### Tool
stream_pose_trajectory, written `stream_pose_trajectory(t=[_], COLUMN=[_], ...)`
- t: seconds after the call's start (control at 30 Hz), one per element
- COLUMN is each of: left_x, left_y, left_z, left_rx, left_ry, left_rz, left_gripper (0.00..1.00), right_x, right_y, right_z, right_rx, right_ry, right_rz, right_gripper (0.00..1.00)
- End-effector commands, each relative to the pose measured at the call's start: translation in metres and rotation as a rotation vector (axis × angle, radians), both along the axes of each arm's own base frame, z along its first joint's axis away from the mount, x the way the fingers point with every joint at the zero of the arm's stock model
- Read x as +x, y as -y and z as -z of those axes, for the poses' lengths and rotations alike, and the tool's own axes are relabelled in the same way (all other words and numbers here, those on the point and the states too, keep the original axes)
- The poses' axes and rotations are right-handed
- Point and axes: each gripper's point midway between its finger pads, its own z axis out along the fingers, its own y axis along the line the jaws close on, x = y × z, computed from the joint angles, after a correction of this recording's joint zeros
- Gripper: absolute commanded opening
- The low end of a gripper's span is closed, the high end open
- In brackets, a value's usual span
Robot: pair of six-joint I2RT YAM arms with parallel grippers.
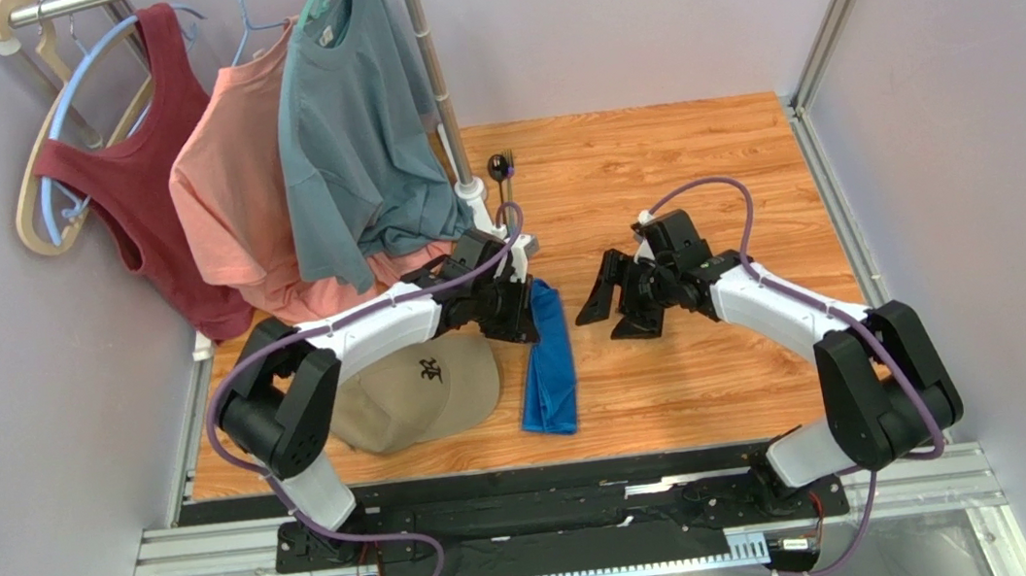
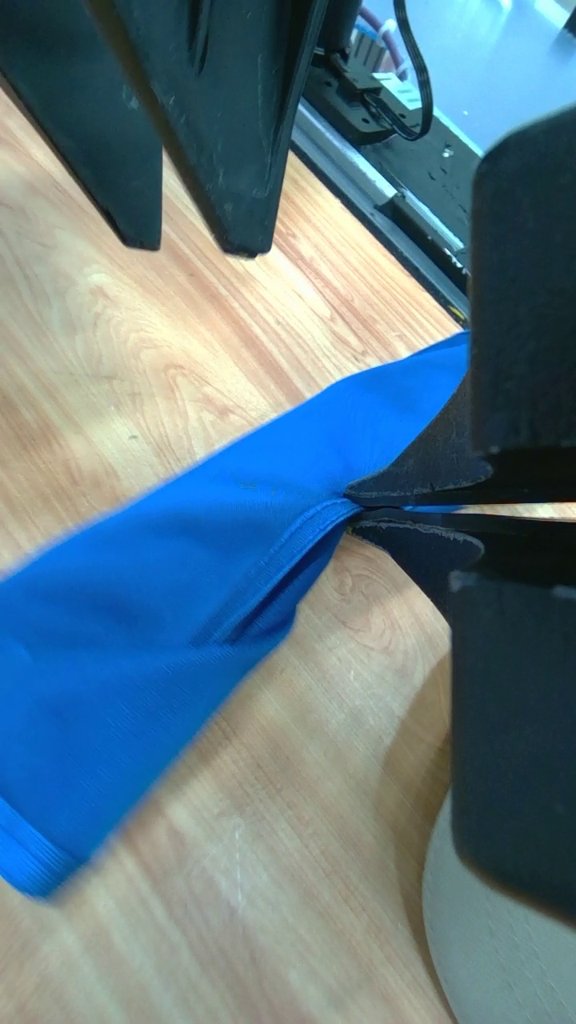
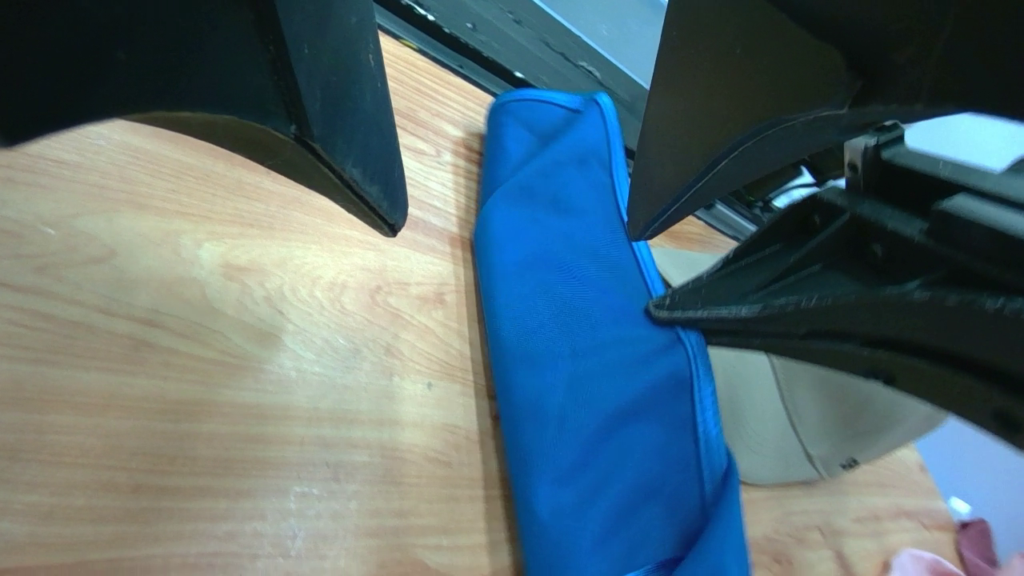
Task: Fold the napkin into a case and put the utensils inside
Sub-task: Pick up the smaller rectangle-folded napkin from the center of the board.
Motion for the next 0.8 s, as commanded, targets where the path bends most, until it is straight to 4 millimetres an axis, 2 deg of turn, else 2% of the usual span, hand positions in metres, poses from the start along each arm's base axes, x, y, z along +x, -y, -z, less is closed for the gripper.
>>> stream_pose_trajectory(t=[0.0,0.03,0.1,0.27,0.33,0.4,0.43,0.47,0.57,0.6,0.63,0.67,0.7,0.73,0.77], left_x=[0.012,0.015,0.015,0.016,0.021,0.023,0.023,0.024,0.029,0.038,0.035,0.037,0.045,0.041,0.042], left_y=[-0.002,0.002,-0.009,-0.024,-0.030,-0.033,-0.034,-0.035,-0.040,-0.039,-0.047,-0.047,-0.041,-0.046,-0.045], left_z=[-0.025,-0.033,-0.027,-0.031,-0.041,-0.040,-0.048,-0.041,-0.038,-0.047,-0.047,-0.037,-0.049,-0.050,-0.042], left_rx=[0.021,0.033,0.111,0.302,0.373,0.457,0.487,0.533,0.684,0.728,0.795,0.850,0.871,0.922,0.975], left_ry=[0.093,0.113,0.087,0.058,0.104,0.137,0.148,0.146,0.180,0.240,0.237,0.232,0.288,0.286,0.283], left_rz=[-0.011,-0.005,-0.021,-0.080,-0.103,-0.116,-0.118,-0.116,-0.139,-0.169,-0.172,-0.184,-0.211,-0.217,-0.219], left_gripper=[0.00,0.00,0.00,0.00,0.00,0.00,0.00,0.00,0.00,0.00,0.00,0.00,0.00,0.00,0.00], right_x=[0.027,0.027,0.028,0.026,0.026,0.028,0.026,0.026,0.027,0.031,0.027,0.028,0.031,0.027,0.026], right_y=[-0.015,-0.014,-0.015,-0.006,0.000,0.010,0.014,0.018,0.042,0.055,0.064,0.071,0.083,0.091,0.097], right_z=[-0.034,-0.030,-0.031,-0.024,-0.020,-0.019,-0.016,-0.015,-0.008,-0.005,0.000,0.001,0.002,0.004,0.005], right_rx=[0.074,0.062,0.052,0.020,0.012,-0.001,-0.012,-0.017,-0.065,-0.095,-0.126,-0.145,-0.179,-0.208,-0.234], right_ry=[0.083,0.072,0.078,0.076,0.069,0.073,0.063,0.059,0.030,0.027,-0.005,-0.007,0.000,-0.016,-0.017], right_rz=[0.039,0.027,0.014,0.006,0.020,0.035,0.042,0.051,0.114,0.144,0.160,0.175,0.200,0.213,0.230], right_gripper=[0.72,0.72,0.72,0.72,0.72,0.72,0.71,0.71,0.68,0.64,0.63,0.63,0.63,0.63,0.64])
